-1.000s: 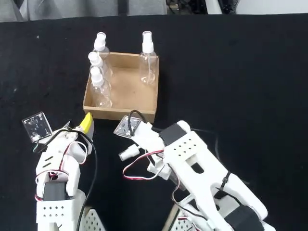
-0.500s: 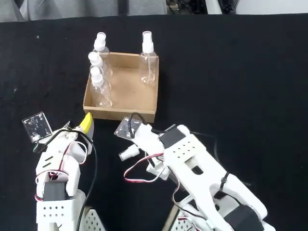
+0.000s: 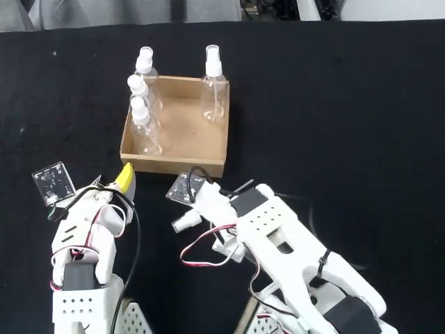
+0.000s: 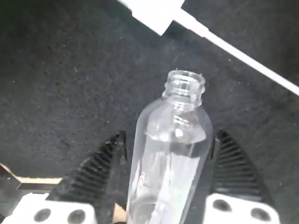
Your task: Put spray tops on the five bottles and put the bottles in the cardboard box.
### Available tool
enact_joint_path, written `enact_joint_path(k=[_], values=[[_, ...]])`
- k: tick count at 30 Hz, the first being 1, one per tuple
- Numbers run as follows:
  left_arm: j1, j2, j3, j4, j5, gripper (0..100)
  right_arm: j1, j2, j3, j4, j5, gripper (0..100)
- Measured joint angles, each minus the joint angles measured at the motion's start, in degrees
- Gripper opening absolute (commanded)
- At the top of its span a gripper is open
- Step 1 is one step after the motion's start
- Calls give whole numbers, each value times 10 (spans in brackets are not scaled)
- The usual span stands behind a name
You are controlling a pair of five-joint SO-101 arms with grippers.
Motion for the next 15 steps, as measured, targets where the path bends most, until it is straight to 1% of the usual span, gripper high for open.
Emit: enact_joint_path(k=[15], values=[[0, 0, 0, 0, 0, 213, 0, 0, 7, 0, 0, 242]])
